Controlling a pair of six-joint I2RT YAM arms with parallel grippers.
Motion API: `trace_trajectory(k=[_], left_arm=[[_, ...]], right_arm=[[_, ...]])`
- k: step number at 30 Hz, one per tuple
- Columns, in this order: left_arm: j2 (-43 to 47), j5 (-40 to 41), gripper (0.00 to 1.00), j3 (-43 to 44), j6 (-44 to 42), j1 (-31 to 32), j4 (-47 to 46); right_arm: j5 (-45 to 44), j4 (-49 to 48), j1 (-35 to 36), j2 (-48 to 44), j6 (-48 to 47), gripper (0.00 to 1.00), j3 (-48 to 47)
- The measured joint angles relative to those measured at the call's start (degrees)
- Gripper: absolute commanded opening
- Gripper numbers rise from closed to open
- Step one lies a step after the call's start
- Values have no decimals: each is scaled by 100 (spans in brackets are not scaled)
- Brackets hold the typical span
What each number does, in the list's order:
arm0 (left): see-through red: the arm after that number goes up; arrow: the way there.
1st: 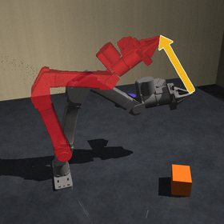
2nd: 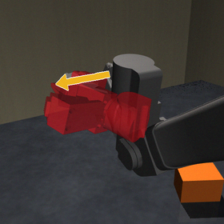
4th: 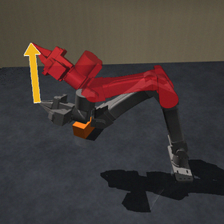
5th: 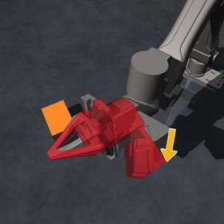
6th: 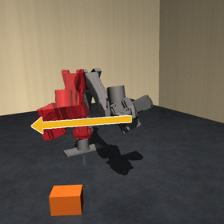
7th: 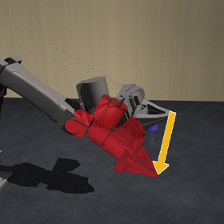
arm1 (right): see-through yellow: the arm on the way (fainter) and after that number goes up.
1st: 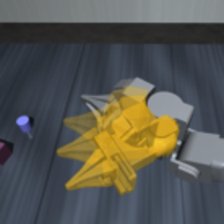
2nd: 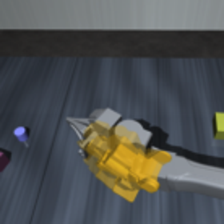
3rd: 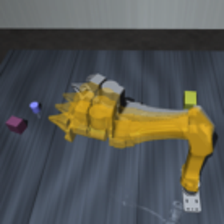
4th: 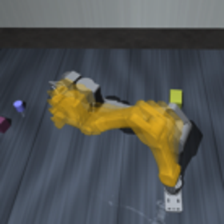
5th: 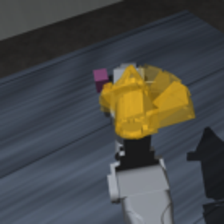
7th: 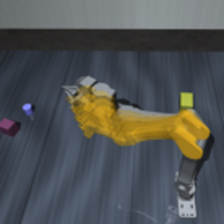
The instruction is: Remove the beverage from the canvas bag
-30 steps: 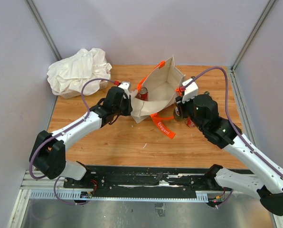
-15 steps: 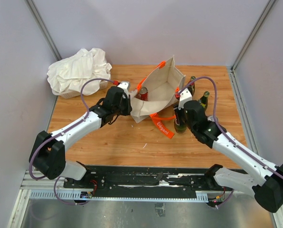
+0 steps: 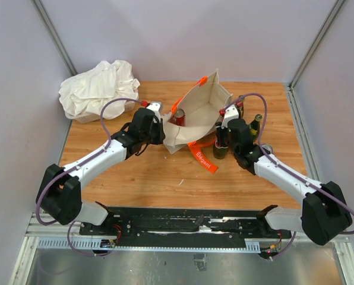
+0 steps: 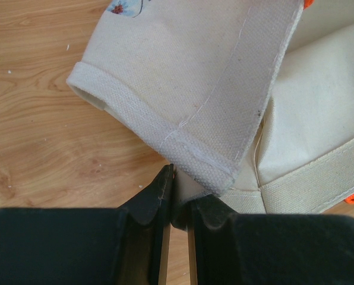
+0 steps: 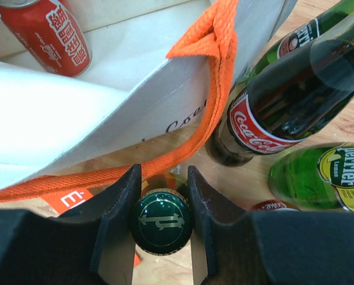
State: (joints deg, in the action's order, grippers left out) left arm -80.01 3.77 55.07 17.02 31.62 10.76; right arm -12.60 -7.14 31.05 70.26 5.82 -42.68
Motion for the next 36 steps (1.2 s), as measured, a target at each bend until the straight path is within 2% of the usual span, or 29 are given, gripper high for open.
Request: trace_trajectory(k=[3,5,7,8,10,12,15,23,30,36], left_arm=[[0,-9,18,0,4,0,0],[0,-22,19,0,13,0,0],[0,-26,19,0,24,-4,0],[0,-33,19,0,26,-4,0],[0,-42,19,0,39,-4,0],[0,-42,19,0,44,-4,0],[0,-44,19,0,72,-4,0],[0,-125,20,0,140,-4,0],[0,-223,20,0,195,-22,2],[26,-247,20,0,278,-35,9]], right_arm=[[46,-223,-87,118,-9,4,0],[42,-293,-94,149,-11,20,0],[44,-286,-94,146,-17,46,0],[48,-282,-94,144,-24,56,0],[63,-256,-94,98,-50,71,-2],[81,-232,-94,-37,-92,78,-13],[92,-146,-90,-345,-153,81,-125],[160,157,11,-660,-481,76,-1060],[942,616,120,201,-640,75,-2820],[1563,817,155,1198,-603,76,-3425]])
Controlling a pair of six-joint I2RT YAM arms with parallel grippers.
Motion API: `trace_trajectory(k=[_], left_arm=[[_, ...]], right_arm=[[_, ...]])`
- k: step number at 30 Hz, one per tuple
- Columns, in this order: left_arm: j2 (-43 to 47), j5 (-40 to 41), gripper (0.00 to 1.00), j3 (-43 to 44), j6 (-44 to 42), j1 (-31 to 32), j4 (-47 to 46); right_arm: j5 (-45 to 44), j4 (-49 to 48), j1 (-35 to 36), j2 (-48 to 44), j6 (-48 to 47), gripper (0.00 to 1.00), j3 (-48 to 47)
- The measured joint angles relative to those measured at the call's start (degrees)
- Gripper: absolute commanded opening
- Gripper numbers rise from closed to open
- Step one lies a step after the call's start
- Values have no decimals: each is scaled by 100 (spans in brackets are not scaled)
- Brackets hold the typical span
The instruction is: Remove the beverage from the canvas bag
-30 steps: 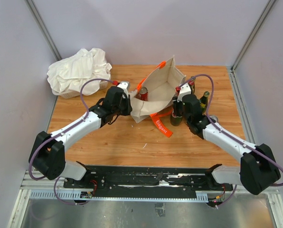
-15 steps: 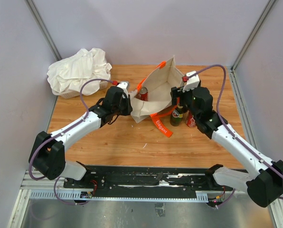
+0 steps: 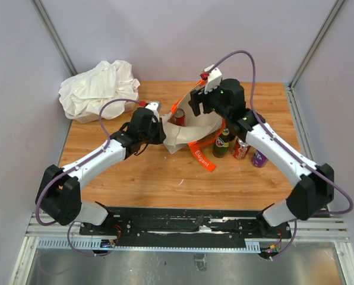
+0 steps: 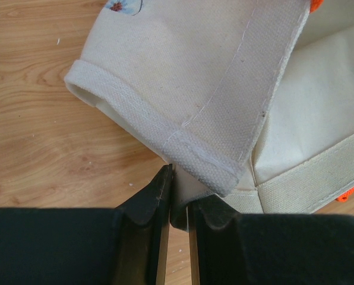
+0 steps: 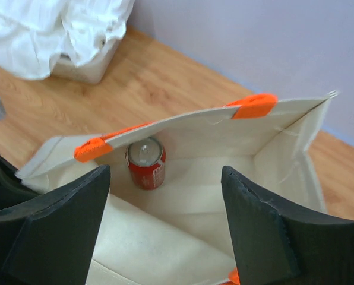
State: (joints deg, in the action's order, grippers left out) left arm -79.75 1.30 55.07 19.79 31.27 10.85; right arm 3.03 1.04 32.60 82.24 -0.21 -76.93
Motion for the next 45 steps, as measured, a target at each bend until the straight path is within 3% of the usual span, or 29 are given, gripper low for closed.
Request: trace_trajectory(k=[10,12,14,45], left_arm=[[136,-13,20,-46,111,-2,2],[146,-15,20,-59,114,-2,2],[149,-26,20,-59,114,-2,0],[149,-98,20,-61,114,-31,-66]], right_arm=[[505,341,11,1565,286,83,-111],[577,358,11,1829,339,88,-243],[654,358,11,2052,385,99,-385],[986,-125,20,3860,487,100,-1515]])
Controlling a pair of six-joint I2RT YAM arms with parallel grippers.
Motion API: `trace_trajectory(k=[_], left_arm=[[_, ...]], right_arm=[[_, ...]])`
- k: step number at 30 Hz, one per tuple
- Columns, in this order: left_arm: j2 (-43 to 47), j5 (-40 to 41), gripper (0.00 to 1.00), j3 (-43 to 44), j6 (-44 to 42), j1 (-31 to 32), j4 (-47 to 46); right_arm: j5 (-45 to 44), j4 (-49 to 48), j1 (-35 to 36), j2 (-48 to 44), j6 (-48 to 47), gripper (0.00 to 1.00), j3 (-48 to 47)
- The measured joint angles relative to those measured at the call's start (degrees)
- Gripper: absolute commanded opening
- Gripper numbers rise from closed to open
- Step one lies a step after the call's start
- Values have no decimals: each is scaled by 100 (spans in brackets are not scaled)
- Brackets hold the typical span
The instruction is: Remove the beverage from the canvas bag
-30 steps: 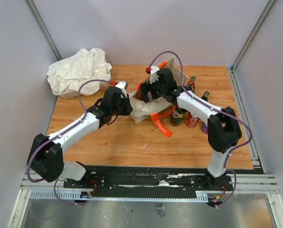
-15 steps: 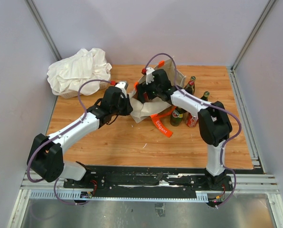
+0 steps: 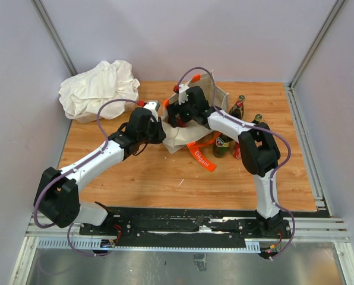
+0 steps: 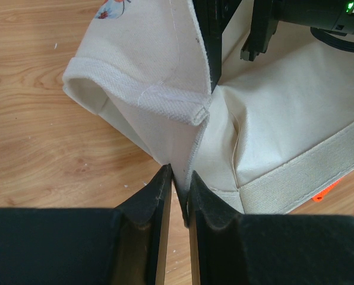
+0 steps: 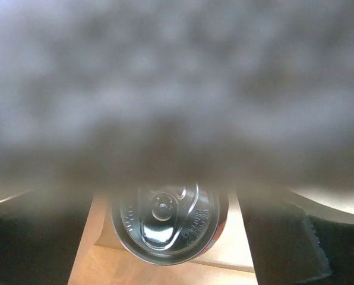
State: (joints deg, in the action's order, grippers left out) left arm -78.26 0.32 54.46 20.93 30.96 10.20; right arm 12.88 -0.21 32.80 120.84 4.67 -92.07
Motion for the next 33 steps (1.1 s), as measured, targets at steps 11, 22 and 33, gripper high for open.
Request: trace_trajectory(k=[11,22,33], left_arm=[[-2,-46,20,0,17,2,4],[-2,-87,19,-118,35,2,-50],[-9,-138,17,-197,55,2,-109]], right_arm=[[-155,-133,2,-74,2,1,203],[-199,151,4,-278,-140,1,258],[-267,1180,7,-1683,-393,1,-164]])
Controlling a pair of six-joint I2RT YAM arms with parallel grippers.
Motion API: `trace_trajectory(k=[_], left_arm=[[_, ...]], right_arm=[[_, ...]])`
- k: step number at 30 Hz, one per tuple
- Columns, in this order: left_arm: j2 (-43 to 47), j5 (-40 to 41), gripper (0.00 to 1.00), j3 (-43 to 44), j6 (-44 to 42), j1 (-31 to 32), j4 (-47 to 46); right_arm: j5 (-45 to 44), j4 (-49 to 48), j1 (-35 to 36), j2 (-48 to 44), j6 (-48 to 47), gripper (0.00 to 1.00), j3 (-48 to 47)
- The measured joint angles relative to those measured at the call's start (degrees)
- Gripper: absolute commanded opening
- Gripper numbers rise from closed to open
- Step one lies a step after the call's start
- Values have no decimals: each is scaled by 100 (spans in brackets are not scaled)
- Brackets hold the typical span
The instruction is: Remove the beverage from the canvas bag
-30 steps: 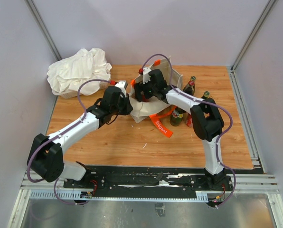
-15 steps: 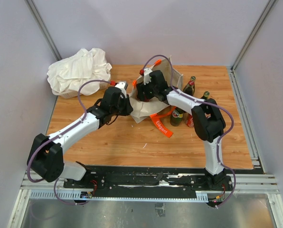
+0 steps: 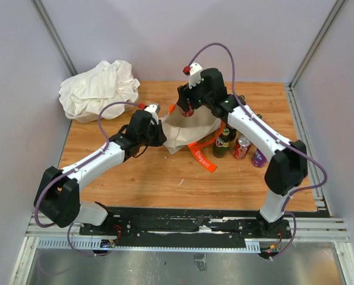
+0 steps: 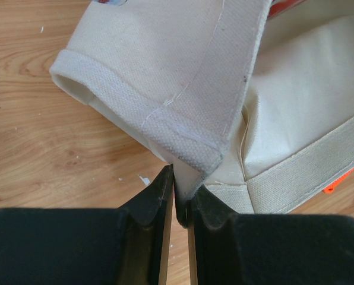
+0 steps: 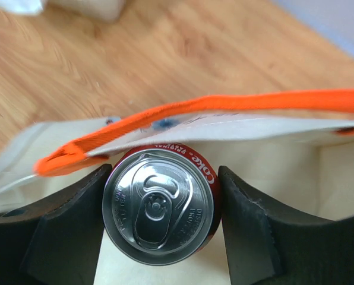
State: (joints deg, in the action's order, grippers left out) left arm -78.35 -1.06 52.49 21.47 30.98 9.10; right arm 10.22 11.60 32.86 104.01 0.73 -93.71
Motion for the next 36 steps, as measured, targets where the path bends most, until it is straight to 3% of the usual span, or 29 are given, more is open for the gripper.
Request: trace_trajectory(k=[9,24,30,36], left_arm=[[-114,44,17,52,-50,0,7],[-396,461,18,658,-356,-85,151],[-420,535,19,756,-457,-269,210],[-448,546,28,796,-516,-358,310]], right_arm=[[-501,514,155,-1600,-282,1,35],[-2712,1775,417,-5003,72,1,2468],[-2951,2046,612,-5469,590,1,3263],[-2876,1867,614,-5495,1189,1,4441]])
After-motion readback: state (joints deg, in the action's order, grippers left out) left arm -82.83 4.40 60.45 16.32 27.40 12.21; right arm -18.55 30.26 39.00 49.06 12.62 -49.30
